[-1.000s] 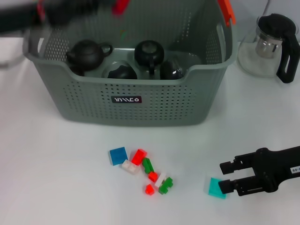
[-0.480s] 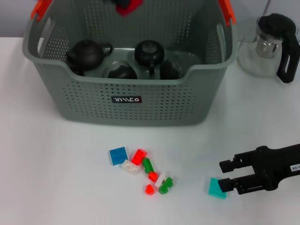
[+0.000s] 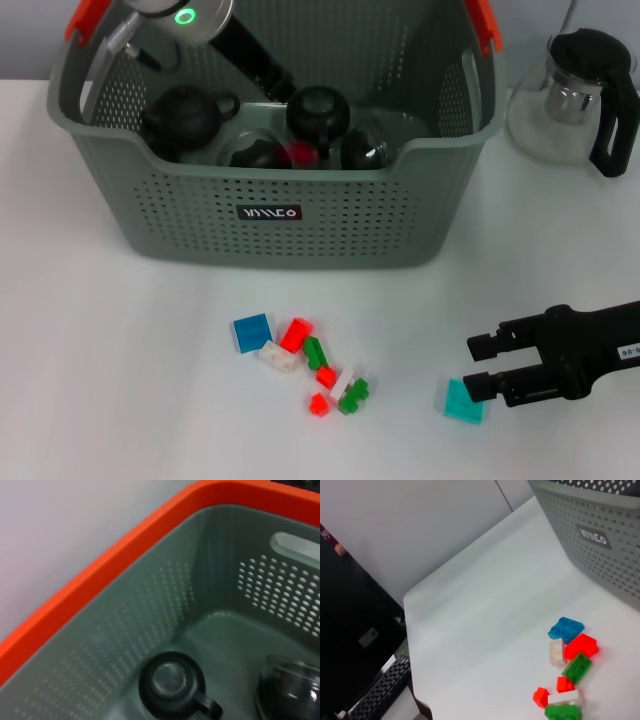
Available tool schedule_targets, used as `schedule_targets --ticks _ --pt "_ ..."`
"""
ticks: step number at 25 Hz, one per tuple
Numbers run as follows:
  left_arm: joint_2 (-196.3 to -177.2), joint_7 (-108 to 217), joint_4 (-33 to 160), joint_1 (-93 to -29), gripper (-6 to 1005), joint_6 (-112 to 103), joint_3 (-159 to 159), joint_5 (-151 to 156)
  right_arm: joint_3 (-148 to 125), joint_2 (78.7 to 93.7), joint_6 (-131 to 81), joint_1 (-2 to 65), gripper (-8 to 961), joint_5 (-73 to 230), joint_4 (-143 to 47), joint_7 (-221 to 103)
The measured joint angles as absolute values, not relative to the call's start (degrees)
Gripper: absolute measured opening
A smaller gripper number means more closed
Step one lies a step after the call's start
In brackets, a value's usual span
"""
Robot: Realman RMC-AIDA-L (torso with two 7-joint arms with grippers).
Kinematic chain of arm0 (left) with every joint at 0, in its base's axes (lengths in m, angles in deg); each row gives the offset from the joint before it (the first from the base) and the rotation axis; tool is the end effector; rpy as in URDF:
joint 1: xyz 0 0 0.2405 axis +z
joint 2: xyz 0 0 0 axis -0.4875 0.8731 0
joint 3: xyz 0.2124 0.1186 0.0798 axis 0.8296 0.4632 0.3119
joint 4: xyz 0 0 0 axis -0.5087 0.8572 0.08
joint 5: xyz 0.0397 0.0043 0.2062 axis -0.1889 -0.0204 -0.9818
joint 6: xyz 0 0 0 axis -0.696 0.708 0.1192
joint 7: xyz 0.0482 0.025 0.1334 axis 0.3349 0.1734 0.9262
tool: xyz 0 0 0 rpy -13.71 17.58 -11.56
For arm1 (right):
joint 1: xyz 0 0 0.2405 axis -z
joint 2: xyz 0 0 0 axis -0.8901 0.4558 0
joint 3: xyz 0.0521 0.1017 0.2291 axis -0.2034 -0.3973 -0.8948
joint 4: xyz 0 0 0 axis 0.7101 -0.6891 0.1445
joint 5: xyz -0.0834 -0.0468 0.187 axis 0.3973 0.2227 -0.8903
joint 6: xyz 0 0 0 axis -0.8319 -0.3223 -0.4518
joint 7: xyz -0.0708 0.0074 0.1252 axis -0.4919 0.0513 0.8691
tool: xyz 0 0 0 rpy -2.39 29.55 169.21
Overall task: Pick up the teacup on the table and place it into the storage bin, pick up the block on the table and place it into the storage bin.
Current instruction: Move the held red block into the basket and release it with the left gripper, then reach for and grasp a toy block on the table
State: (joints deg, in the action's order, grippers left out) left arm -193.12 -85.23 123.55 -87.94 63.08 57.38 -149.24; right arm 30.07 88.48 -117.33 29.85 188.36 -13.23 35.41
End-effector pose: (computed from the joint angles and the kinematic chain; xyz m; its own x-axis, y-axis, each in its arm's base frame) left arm -0.0948 0.4540 0.0166 0.8644 0.4921 -0.1030 0.3355 -0.7172 -0.6108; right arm 0.2593 0.3056 0.0004 0.7908 -0.5783 -0.2007 -0.5521 -0.8154 0.1743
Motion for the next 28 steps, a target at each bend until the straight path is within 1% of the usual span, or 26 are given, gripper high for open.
schedule_targets --ticks 2,6,8,13,16,19,20,23,25,28 --pt "-193.38 -85.2 125.6 -87.0 232 63.6 56.1 -148.3 30.1 88.5 -117.3 29.8 684 188.3 -13.3 35.3" --pt "-193.28 -83.0 132.9 -83.0 345 66.8 51.7 -138.9 29.9 88.79 -117.7 30.2 684 187.4 -13.0 34.4" --pt "-192.51 -81.7 135.5 -80.5 401 69.6 48.8 -130.4 29.0 88.91 -119.4 30.4 683 186.1 -13.0 32.2" --pt "-189.86 -78.3 134.9 -75.2 637 76.1 39.8 -109.2 25.3 89.56 -126.4 31.9 683 183.0 -13.4 23.4" --pt "-188.29 -74.7 131.0 -71.6 754 80.5 35.6 -98.9 22.6 89.9 -127.3 33.3 683 182.8 -14.3 20.5" --pt "-187.37 -68.6 125.8 -67.5 871 85.9 32.5 -91.9 19.3 89.78 -127.3 34.6 684 182.7 -15.4 19.2" --pt "-187.24 -65.7 123.9 -66.0 879 87.7 31.5 -90.6 18.0 89.75 -127.3 35.1 684 182.7 -15.6 18.8" --pt "-187.6 -57.3 119.2 -61.8 902 92.0 29.1 -89.1 14.8 89.88 -126.8 36.1 685 182.7 -16.0 18.5" --pt "-188.6 -51.0 117.1 -58.7 910 93.9 28.1 -89.5 13.3 89.89 -126.5 36.4 686 182.8 -16.2 18.5" --pt "-190.65 -42.6 116.5 -53.9 909 95.1 28.1 -91.2 12.6 89.77 -125.5 36.8 685 183.2 -16.2 19.3"
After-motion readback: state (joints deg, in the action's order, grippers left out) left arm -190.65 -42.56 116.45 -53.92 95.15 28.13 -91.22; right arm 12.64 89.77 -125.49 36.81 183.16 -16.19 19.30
